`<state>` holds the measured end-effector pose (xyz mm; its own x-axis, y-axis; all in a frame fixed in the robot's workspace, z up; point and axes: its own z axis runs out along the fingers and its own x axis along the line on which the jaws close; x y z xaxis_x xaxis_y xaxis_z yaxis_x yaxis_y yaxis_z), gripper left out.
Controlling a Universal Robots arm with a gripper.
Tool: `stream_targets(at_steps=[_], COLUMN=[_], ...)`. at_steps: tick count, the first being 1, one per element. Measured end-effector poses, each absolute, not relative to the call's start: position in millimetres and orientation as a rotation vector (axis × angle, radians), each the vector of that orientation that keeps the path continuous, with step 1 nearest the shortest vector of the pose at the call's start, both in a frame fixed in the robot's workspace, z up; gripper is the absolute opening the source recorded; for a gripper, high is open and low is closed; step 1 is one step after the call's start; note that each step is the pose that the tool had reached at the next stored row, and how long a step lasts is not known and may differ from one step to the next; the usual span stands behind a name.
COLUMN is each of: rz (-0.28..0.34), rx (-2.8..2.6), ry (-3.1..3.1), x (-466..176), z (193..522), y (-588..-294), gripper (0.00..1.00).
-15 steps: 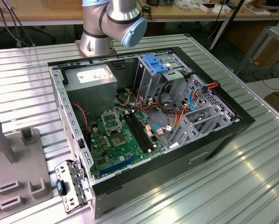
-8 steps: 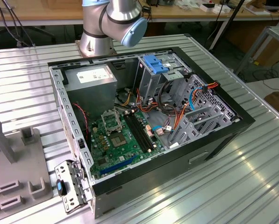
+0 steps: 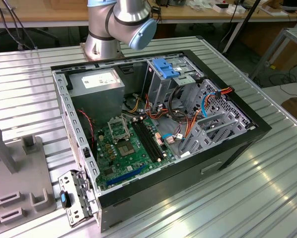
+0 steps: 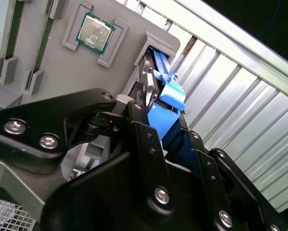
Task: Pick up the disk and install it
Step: 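Pick up the disk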
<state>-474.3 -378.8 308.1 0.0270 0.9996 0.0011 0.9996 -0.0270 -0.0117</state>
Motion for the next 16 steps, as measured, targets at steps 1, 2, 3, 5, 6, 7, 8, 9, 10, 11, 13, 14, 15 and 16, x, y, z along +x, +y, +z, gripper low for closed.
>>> stream_targets(at_steps=[1, 2, 3, 5, 6, 7, 8, 9, 10, 11, 13, 14, 15, 16], rz=[0.011, 0.011, 0.012, 0.012, 0.012, 0.012, 0.012, 0.011, 0.011, 0.011, 0.011, 0.012, 0.011, 0.012], rx=[-2.244, -2.244, -2.244, -2.244, -2.244, -2.244, -2.244, -2.244, -2.244, -2.244, -2.244, -2.244, -2.244, -2.244], ry=[-2.185, -2.185, -2.185, -2.185, -2.185, -2.185, -2.185, -2.185, -2.185, -2.185, -2.185, -2.185, -2.185, -2.185], x=[-474.4, -474.3, -474.3, -474.3, -474.3, -474.4, -474.4, -474.3, -474.3, -474.3, -474.3, -474.3, -474.4, -474.4], z=[308.1, 308.1, 308.1, 308.1, 308.1, 308.1, 308.2, 308.3, 308.7, 309.2, 311.0, 312.0, 313.5, 315.2], y=[-378.8, -378.8, -378.8, -378.8, -378.8, -378.8, -378.7, -378.7, -378.7, -378.7, -378.7, -378.7, -378.7, -378.7], gripper=[0.37, 0.37, 0.37, 0.37, 0.37, 0.37, 0.37, 0.37, 0.37, 0.37, 0.37, 0.37, 0.37, 0.37])
